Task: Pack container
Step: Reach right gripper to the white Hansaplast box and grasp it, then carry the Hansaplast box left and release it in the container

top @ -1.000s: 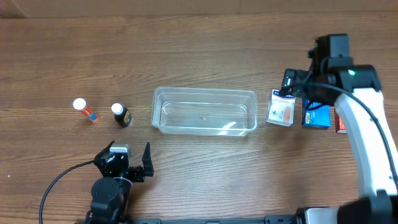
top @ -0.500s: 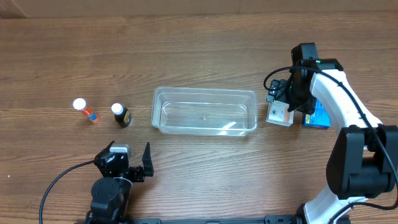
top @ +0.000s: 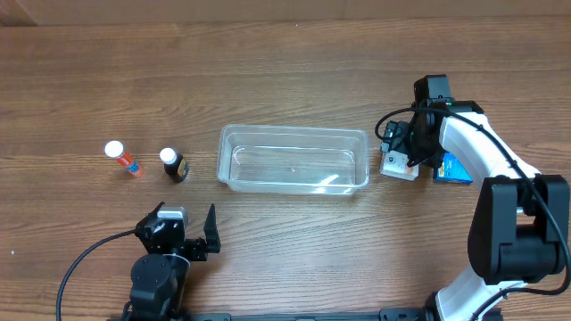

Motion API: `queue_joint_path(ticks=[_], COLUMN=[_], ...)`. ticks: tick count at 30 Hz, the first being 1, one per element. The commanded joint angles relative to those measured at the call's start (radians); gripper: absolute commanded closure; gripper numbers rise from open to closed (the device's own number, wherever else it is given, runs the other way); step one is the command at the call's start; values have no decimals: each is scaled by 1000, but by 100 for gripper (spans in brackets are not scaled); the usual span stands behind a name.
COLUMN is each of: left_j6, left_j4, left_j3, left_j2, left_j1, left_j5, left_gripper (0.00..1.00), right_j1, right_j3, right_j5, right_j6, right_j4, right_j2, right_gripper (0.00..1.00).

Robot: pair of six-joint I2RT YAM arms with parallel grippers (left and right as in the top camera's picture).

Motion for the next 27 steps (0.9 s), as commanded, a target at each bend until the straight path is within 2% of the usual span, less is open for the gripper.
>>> queue_joint_path(ticks=[1,8,10,15,16,20,27], left_j6=[-14,-14,-14,-14,-14,-14,-14], left_j4=[4,4,4,4,4,4,4], left_j3=[-4,-4,-4,-4,-4,-4,-4], left_j2=[-9,-9,-9,-9,-9,-9,-9], left_j1=[5,5,5,5,5,5,5], left_j5=[5,5,5,5,5,5,5], left_gripper=[0,0,0,0,0,0,0], right_j1=[-6,-6,-6,-6,-6,-6,24], right_j3=[-32,-49,-49,-39,-19,68,227], right_j5=[-6,-2,-2,-2,-2,-2,-2], right_j6=[-3,-3,-3,-3,-3,-2,5], right_j4=[32,46,47,55,32,-73,-290], right_j2=[2,2,2,2,0,-23,-247], right_gripper=[13,14,19,40,43,47,50])
